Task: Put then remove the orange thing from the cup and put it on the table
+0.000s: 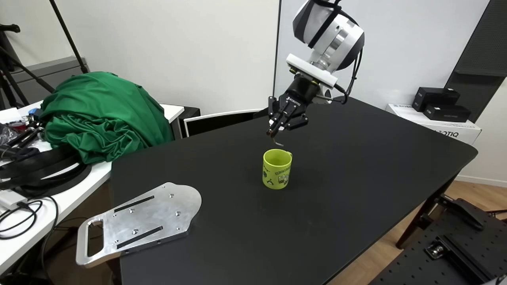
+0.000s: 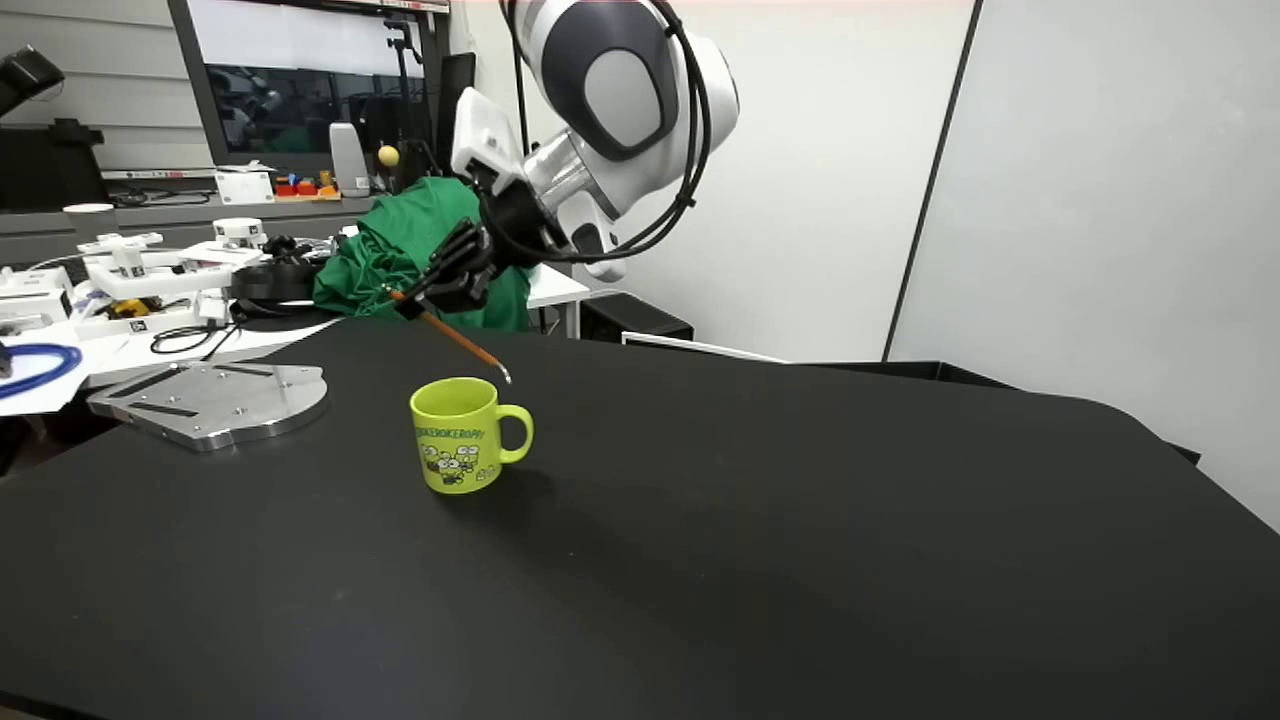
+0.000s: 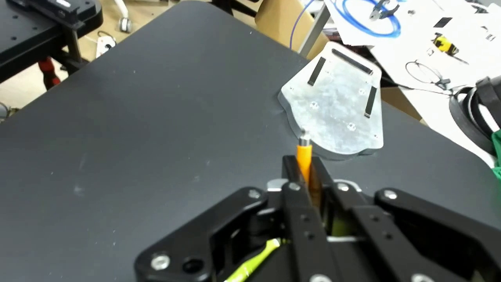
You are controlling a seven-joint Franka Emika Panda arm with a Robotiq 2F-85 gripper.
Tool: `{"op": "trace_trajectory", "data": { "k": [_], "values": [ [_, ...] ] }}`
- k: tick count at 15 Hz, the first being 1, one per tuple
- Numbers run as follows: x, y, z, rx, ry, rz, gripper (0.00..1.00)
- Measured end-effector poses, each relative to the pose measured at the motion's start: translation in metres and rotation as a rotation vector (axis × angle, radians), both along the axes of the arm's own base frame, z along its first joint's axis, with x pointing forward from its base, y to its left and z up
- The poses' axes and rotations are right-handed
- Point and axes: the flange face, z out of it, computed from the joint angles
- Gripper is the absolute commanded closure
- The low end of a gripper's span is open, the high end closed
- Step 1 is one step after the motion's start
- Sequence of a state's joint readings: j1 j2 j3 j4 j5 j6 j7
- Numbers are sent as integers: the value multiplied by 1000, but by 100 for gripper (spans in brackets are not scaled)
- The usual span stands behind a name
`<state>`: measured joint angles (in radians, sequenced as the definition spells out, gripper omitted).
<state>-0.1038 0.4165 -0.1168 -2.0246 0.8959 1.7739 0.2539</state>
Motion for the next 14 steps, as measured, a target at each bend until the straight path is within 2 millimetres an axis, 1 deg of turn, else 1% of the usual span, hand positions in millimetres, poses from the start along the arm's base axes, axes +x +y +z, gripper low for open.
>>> {"op": "trace_trajectory", "data": {
  "k": [4,7,12,14],
  "values": [
    [6,-16,-6,-157,-52,24,98],
    [12,-29,-10,-241,-86,24,98],
    [34,-48,-4,-396,-185,17,98],
    [40,-57,-5,-460,-215,7,98]
  ]
}}
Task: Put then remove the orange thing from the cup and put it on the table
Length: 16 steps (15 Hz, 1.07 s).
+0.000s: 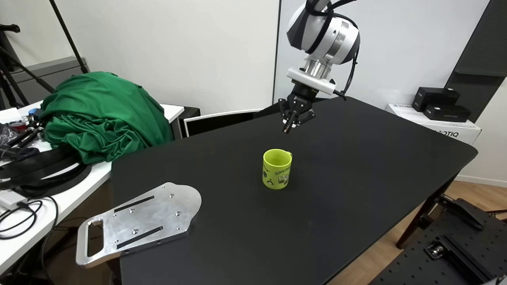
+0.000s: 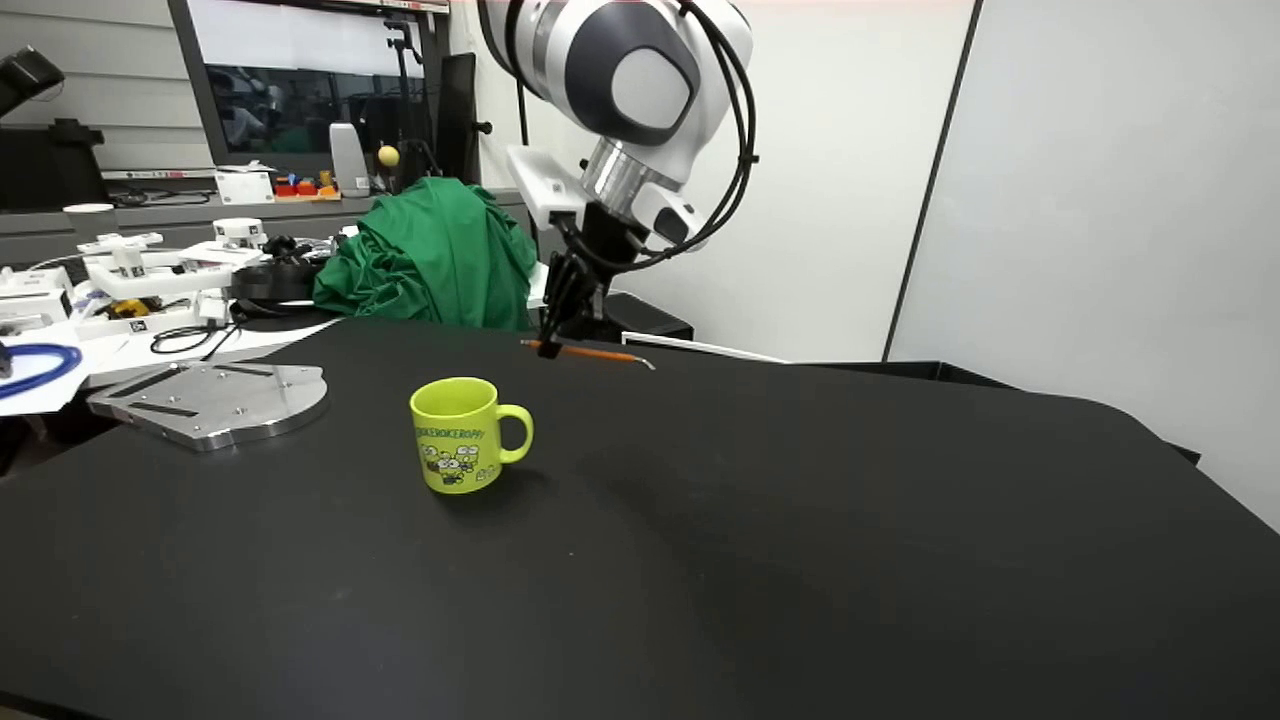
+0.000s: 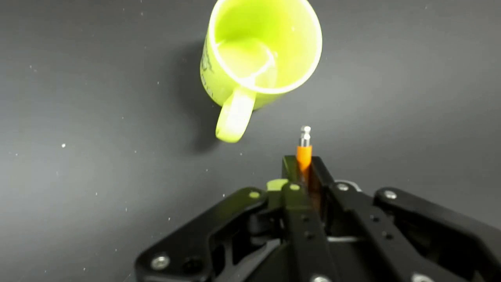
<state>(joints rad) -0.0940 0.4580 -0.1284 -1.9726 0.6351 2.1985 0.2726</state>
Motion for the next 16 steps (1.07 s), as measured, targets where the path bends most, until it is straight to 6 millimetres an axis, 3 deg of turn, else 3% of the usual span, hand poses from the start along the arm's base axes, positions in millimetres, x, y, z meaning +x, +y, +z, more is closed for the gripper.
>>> {"op": "trace_trajectory", "data": {
  "k": [8,12,16],
  "values": [
    [32,-15,-29,-186,-35,-44,98],
    [59,0,-45,-265,-45,-46,98],
    [83,31,-73,-323,-40,-35,98]
  ]
}}
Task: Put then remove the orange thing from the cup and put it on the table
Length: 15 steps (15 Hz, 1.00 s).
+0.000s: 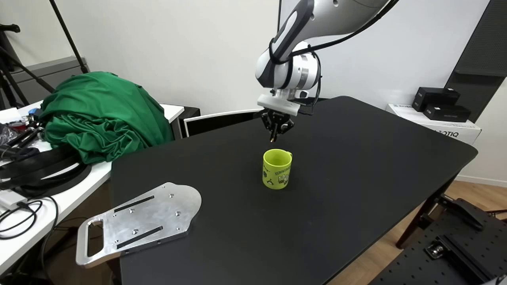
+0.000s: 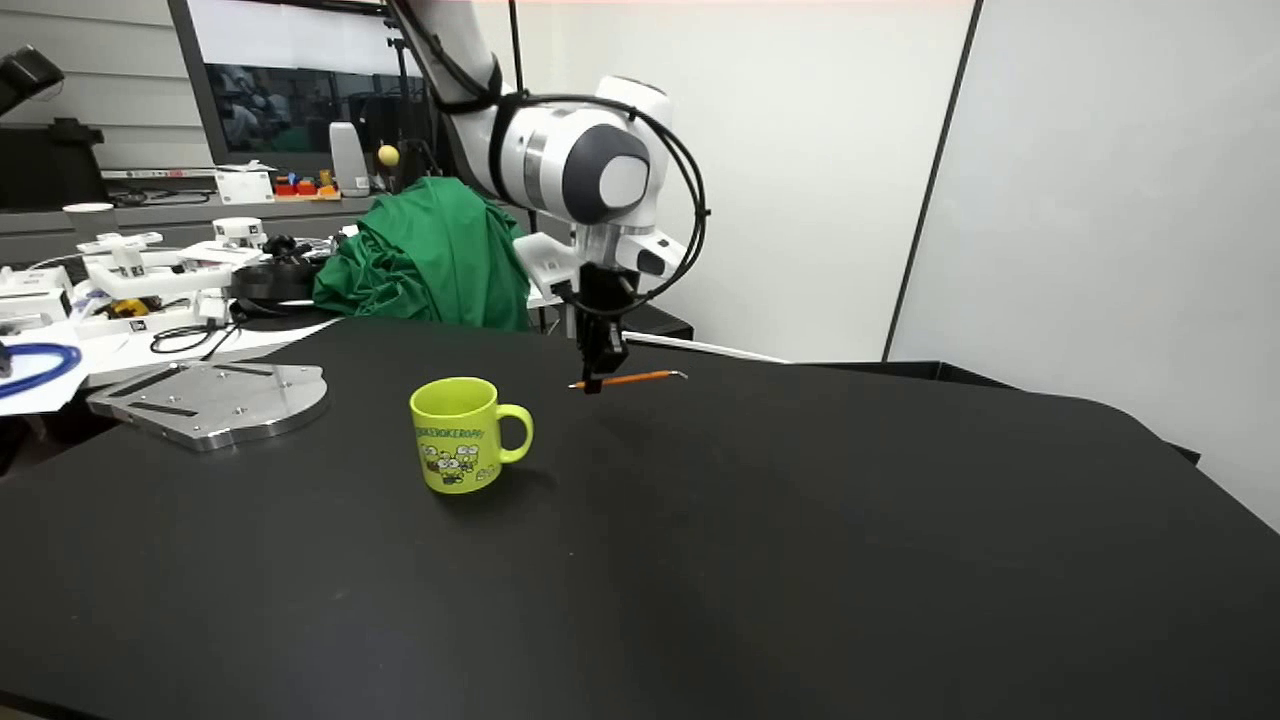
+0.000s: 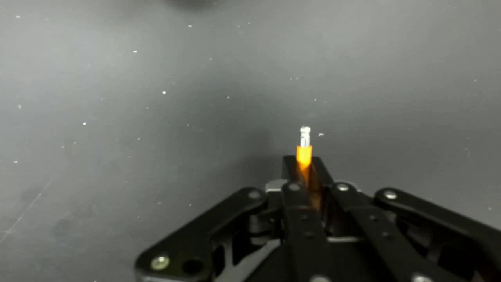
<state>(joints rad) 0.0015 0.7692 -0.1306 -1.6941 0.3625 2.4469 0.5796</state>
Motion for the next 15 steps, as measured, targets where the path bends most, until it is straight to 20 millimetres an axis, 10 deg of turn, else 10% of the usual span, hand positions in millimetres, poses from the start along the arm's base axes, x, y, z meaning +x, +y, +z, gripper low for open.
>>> {"op": "trace_trajectory", "data": {
  "k": [4,5,14,15],
  "values": [
    [13,34,-25,-35,11,30,98],
    [16,40,-27,-41,10,36,68],
    [34,48,-12,-60,-26,48,12],
    [34,48,-10,-56,-20,50,31]
  ]
}}
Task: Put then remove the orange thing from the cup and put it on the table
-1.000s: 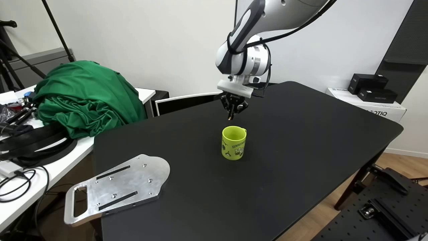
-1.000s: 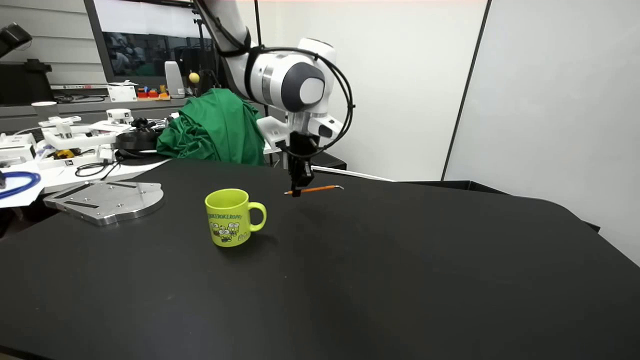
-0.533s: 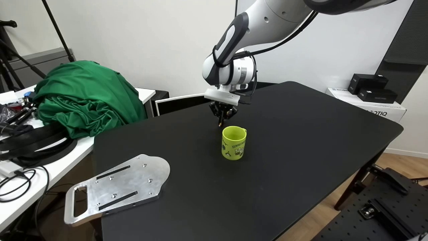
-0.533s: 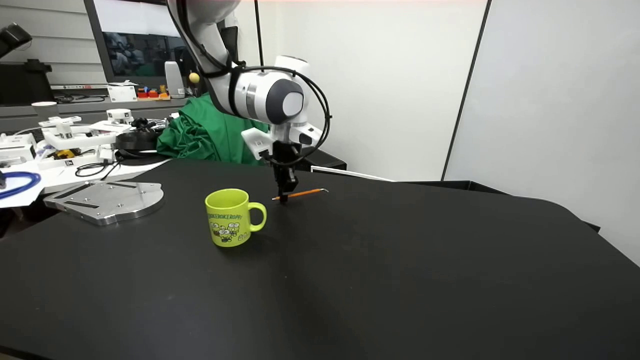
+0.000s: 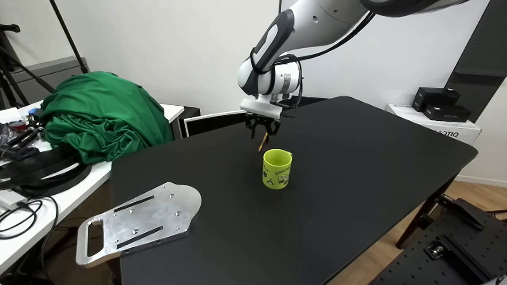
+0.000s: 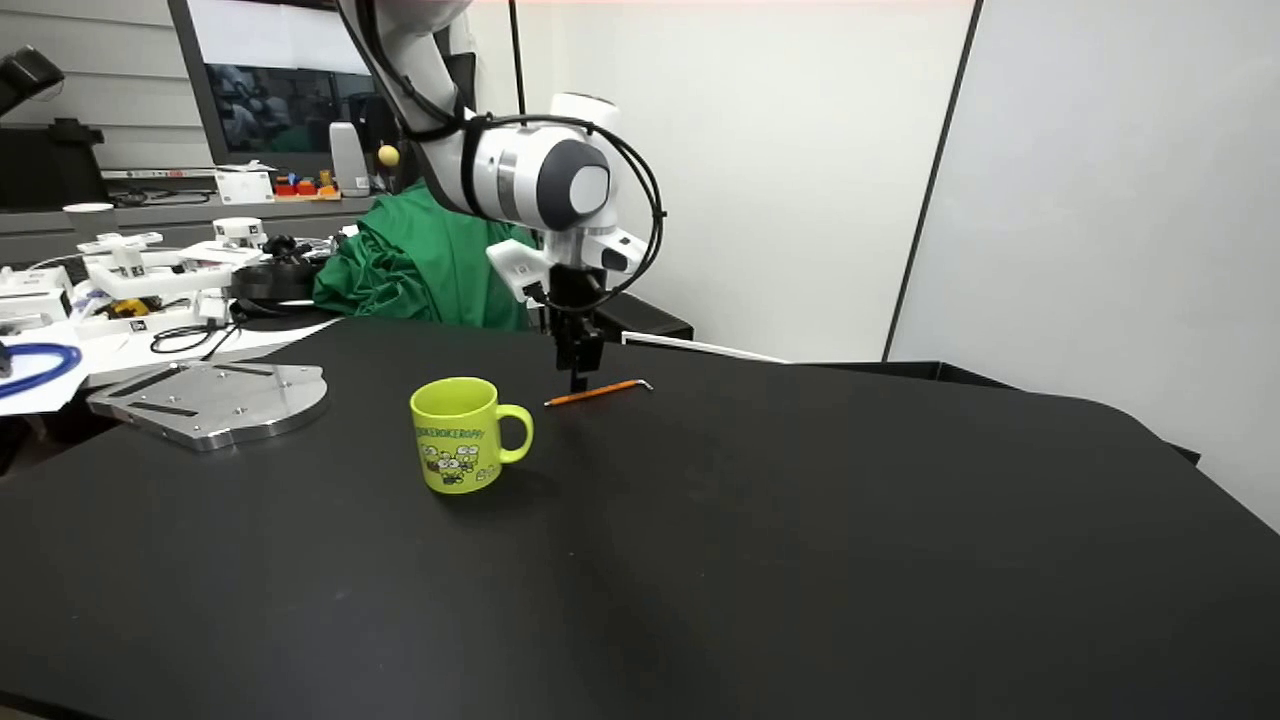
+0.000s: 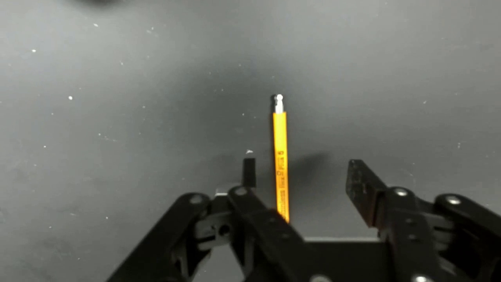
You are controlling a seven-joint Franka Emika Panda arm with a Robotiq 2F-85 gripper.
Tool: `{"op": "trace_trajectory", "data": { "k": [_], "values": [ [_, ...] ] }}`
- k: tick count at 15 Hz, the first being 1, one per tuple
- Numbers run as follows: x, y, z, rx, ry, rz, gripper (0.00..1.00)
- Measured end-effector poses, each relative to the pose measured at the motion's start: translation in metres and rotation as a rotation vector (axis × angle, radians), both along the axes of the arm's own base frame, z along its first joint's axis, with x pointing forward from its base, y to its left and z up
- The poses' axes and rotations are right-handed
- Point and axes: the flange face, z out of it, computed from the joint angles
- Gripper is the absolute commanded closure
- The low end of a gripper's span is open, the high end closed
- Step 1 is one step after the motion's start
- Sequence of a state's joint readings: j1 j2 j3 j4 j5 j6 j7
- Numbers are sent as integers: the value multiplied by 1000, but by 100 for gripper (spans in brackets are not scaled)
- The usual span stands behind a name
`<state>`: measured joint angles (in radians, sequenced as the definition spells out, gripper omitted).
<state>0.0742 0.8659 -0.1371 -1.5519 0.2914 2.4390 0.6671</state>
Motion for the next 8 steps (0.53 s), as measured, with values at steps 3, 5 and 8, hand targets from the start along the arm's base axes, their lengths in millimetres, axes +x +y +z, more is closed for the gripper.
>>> {"op": "trace_trajectory", "data": {
  "k": [3,5,8],
  "values": [
    [-3,6,9,30,46,28,13],
    [-3,7,13,34,48,30,12],
    [-4,7,12,36,50,31,12]
  ]
}}
